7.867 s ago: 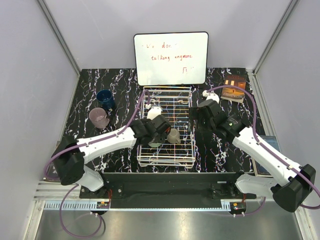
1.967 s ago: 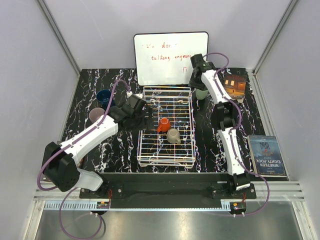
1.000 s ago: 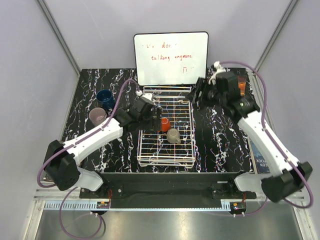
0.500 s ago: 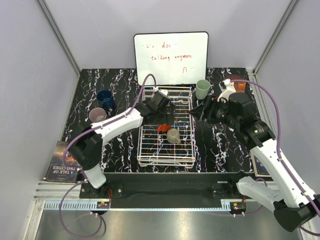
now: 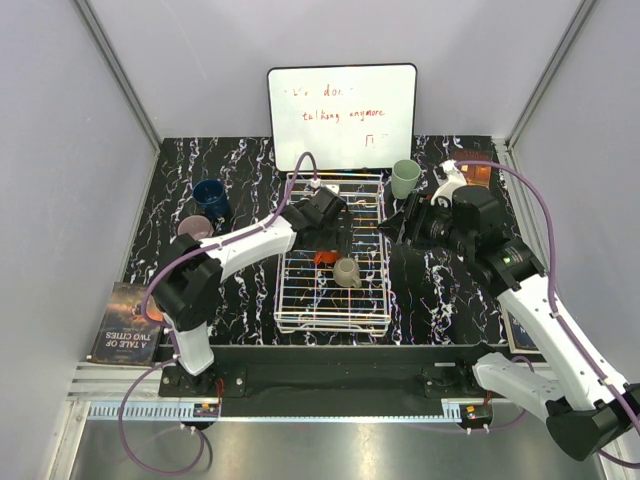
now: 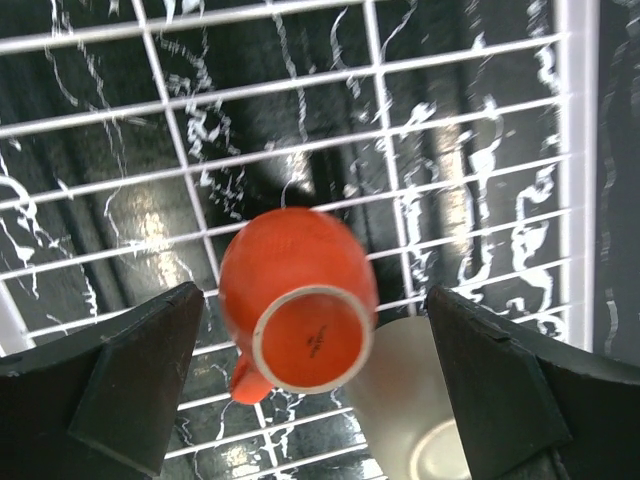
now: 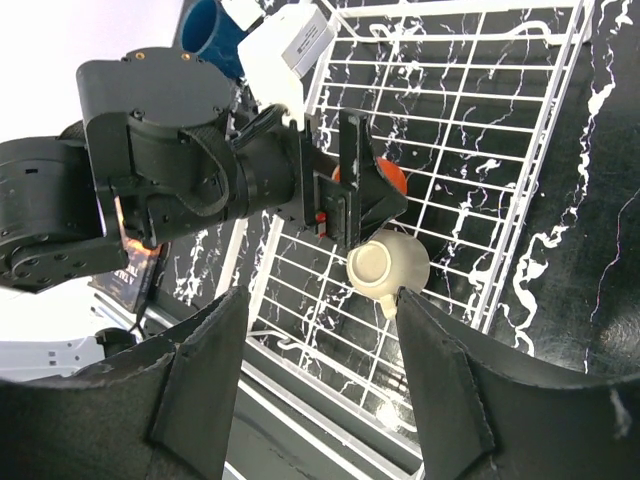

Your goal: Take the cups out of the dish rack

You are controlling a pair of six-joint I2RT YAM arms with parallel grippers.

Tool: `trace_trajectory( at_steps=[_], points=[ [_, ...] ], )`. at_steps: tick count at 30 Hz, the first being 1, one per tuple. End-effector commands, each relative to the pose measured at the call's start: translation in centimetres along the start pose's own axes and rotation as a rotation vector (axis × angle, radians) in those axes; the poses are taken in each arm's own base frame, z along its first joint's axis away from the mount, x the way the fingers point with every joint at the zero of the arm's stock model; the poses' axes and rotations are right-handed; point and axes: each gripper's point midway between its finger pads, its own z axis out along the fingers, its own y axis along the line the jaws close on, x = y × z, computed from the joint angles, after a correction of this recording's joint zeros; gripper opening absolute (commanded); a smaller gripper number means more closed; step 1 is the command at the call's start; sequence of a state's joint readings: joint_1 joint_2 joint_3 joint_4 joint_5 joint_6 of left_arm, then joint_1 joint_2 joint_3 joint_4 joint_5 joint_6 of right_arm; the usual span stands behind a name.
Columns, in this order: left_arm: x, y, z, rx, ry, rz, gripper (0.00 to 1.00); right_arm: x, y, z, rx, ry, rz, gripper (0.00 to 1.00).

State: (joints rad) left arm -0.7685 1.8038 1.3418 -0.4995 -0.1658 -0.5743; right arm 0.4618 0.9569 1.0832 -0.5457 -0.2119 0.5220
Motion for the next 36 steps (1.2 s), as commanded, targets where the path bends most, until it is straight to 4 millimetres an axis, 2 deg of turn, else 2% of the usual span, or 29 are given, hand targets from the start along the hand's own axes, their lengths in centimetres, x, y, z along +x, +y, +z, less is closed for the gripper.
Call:
trace_trajectory(
  at_steps=[1, 5, 7, 8, 9, 11, 12, 15, 16, 17, 21, 24, 25, 28, 29, 30, 31, 32, 33, 34, 35, 36],
  points=[
    [-0.2, 0.0, 0.2, 0.006, -0.015, -0.021, 0.99, -0.4, 0.6, 0.5, -0.029, -0.005, -0.03, 0.68],
    [0.2, 0.0, 0.7, 0.005, -0.002, -0.013, 0.95, -0.2, 0.2, 0.8, -0.016, -0.001, -0.023, 0.68],
    [0.4, 0.1, 1.0, 0.0, 0.006, -0.009, 0.82, -0.2, 0.1, 0.8, -0.012, -0.002, -0.02, 0.68],
    [0.6, 0.2, 1.1, -0.003, 0.01, -0.01, 0.72, -0.3, 0.2, 0.8, -0.013, -0.004, -0.019, 0.68],
    [0.7, 0.3, 1.2, -0.006, 0.013, -0.012, 0.56, -0.2, 0.1, 0.8, -0.012, -0.002, -0.02, 0.68],
    [0.9, 0.3, 1.4, -0.001, 0.024, -0.012, 0.44, -0.2, 0.1, 0.8, -0.012, -0.003, -0.021, 0.68],
    [0.9, 0.3, 1.4, 0.0, 0.025, -0.012, 0.34, -0.1, 0.1, 0.7, -0.011, -0.001, -0.018, 0.68],
    [0.9, 0.1, 1.3, 0.009, 0.027, -0.009, 0.17, 0.0, -0.1, 0.7, -0.006, -0.002, -0.014, 0.68],
    [0.8, 0.1, 1.2, 0.01, 0.024, -0.008, 0.06, 0.1, -0.1, 0.7, -0.007, -0.003, -0.016, 0.68],
    [0.8, 0.2, 1.1, 0.009, 0.024, -0.007, 0.0, 0.0, -0.1, 0.6, -0.005, -0.006, -0.013, 0.68],
    [-0.2, 0.0, -0.6, 0.024, -0.014, -0.006, 0.0, -0.2, 0.0, 0.5, -0.007, -0.015, -0.017, 0.68],
    [-2.5, -0.8, -3.9, 0.071, -0.088, -0.016, 0.0, -0.7, 0.0, 0.4, 0.001, -0.03, -0.019, 0.69],
    [-4.0, -1.2, -6.1, 0.104, -0.142, -0.025, 0.0, -0.9, 0.1, 0.4, 0.0, -0.035, -0.02, 0.69],
    [-6.7, -2.2, -10.2, 0.203, -0.221, -0.06, 0.0, -1.3, 0.0, 0.5, 0.014, -0.049, -0.007, 0.69],
    [-8.4, -2.9, -12.7, 0.268, -0.289, -0.084, 0.0, -1.4, 0.1, 0.6, 0.011, -0.051, -0.003, 0.69],
    [-8.9, -3.1, -13.8, 0.309, -0.312, -0.098, 0.0, -1.4, 0.2, 0.7, 0.007, -0.051, 0.01, 0.69],
    [-10.4, -4.0, -16.4, 0.419, -0.367, -0.132, 0.0, -1.5, 0.4, 0.8, -0.006, -0.054, 0.015, 0.69],
    [-11.0, -4.3, -17.6, 0.475, -0.392, -0.152, 0.0, -1.4, 0.6, 0.9, -0.017, -0.053, 0.02, 0.69],
    [-10.5, -4.2, -17.5, 0.515, -0.386, -0.171, 0.0, -1.3, 0.7, 1.0, -0.026, -0.05, 0.026, 0.69],
    [-10.7, -4.5, -18.7, 0.602, -0.374, -0.212, 0.0, -1.5, 1.1, 1.1, -0.045, -0.057, 0.036, 0.69],
    [-11.9, -5.2, -20.7, 0.695, -0.44, -0.224, 0.0, -1.4, 1.6, 1.0, -0.073, -0.049, 0.039, 0.68],
    [-11.0, -5.1, -20.2, 0.735, -0.419, -0.245, 0.0, -1.2, 1.7, 1.0, -0.085, -0.047, 0.042, 0.66]
  ],
)
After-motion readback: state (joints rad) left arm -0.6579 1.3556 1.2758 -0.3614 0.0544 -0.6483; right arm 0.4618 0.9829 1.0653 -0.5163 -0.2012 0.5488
